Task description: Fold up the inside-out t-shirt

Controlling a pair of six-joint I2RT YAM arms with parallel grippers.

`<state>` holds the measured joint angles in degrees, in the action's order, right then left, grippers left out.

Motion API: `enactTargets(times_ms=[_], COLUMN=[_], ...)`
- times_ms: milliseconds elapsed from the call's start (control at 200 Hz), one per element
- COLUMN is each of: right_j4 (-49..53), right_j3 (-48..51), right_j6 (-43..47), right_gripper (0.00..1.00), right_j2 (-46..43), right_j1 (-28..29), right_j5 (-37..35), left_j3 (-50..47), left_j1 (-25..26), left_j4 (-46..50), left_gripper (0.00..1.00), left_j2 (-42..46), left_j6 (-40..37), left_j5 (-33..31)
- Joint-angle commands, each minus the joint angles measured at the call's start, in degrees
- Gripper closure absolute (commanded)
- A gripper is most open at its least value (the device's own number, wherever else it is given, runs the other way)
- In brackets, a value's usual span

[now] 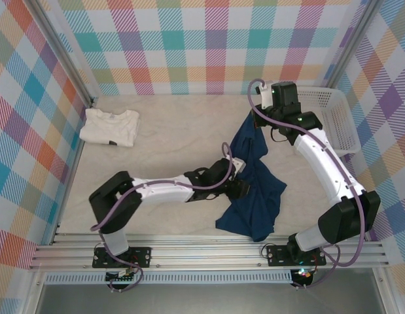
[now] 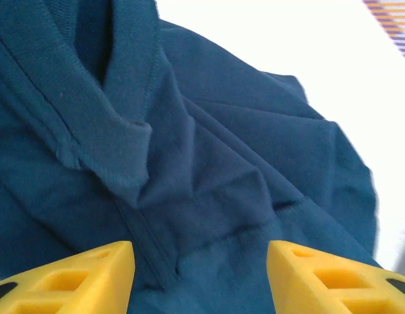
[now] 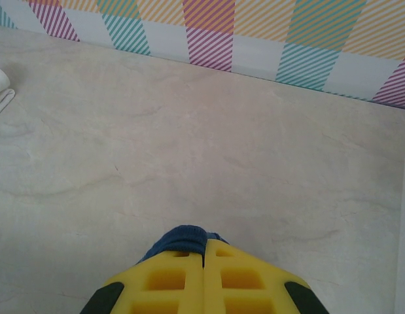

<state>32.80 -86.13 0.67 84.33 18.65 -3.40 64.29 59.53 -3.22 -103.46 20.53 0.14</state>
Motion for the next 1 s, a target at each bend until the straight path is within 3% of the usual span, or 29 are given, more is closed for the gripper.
enactTargets(times_ms=[0, 110, 205, 380, 465, 670, 835, 995], right_j4=[-1.92, -1.9, -2.03, -1.85, -1.56, -0.85, -4.12, -5.37], right_j3=[-0.12, 0.15, 0.26, 0.7, 0.64, -0.36, 0.92, -1.24], right_j6=[-0.82, -0.75, -0.85, -0.75, -0.84, 0.28, 2.38, 2.53], right_gripper=[1.0, 1.0, 1.0, 1.0, 1.0, 1.0, 1.0, 1.0], right_j2=[-0.46, -1.0, -1.44, -2.95, -4.57, -15.75, -29.33, -37.5], right_j1=[-0.42, -0.72, -0.9, -1.61, -2.4, -3.1, -2.54, -2.22], right_j5=[1.96, 2.16, 2.25, 1.58, 0.85, 0.01, 7.71, 17.8], left_j3=[3.91, 5.55, 8.64, 7.93, 5.16, 1.31, 5.91, 13.98], left_j1=[0.69, 0.63, 0.42, -1.8, -2.71, -4.63, -5.01, -5.04], left_j4=[-0.83, -1.76, -1.37, -4.96, -4.63, 7.72, 16.52, 22.72], left_gripper=[0.44, 0.46, 0.55, 0.92, 1.0, 1.0, 1.0, 1.0], left_j2=[-3.93, -6.96, -9.95, -9.43, -2.48, 25.07, 44.68, 52.25], left_j6=[1.61, 1.28, 0.7, 1.55, -0.6, -15.87, -26.33, -29.7], left_j5=[-9.14, -11.79, -12.19, -10.63, -10.36, -16.01, -20.0, -16.31])
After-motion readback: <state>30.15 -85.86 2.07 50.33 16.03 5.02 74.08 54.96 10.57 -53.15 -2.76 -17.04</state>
